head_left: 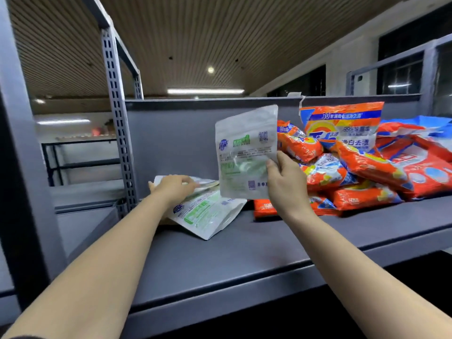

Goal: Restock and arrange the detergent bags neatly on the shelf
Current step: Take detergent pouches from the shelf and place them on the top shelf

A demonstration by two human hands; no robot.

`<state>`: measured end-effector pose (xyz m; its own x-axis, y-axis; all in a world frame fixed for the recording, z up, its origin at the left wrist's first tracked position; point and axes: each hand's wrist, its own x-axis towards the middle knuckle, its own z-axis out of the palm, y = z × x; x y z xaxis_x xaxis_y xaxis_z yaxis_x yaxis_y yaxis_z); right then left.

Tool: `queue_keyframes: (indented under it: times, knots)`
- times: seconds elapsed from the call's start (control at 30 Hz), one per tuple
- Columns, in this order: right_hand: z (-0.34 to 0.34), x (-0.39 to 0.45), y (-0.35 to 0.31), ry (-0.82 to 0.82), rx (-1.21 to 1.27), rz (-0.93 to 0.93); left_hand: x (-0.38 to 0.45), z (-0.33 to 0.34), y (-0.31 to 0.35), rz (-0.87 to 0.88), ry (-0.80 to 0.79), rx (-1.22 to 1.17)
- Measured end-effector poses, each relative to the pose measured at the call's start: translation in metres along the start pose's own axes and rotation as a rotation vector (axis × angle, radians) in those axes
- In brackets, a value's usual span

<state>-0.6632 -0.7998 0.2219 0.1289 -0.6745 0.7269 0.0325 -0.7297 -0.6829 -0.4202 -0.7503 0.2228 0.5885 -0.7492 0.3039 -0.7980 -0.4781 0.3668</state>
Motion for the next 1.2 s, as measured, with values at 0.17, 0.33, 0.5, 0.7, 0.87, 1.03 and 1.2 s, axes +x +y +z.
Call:
queue_keyframes:
  times: [0.17,0.33,0.5,0.7,0.87,1.03,1.2]
  knots:
    - [0.045,0.024,-0.008,0.168,0.051,-0.131,0.01,-0.002,-0.017,0.056,0.282,-0.179]
    - [0.1,0.048,0.022,-0.348,-0.395,-0.214,0.008,-0.003,-0.024,-0.147,0.35,-0.193]
    - [0.106,0.043,0.046,-0.682,-0.635,-0.018,0.002,0.007,-0.024,-0.124,0.292,-0.239]
    - [0.094,0.044,0.041,-0.661,-0.632,-0.049,-0.009,0.002,-0.013,-0.145,0.321,-0.209]
    - [0.066,0.027,0.031,-0.628,-0.563,-0.08,-0.032,-0.002,0.009,-0.184,0.338,-0.115]
    - [0.032,0.0,0.018,-0.634,-0.554,-0.161,-0.077,-0.004,0.035,-0.164,0.364,-0.046]
    - [-0.001,-0.034,0.007,-0.617,-0.586,-0.251,-0.137,-0.004,0.055,-0.144,0.4,0.03]
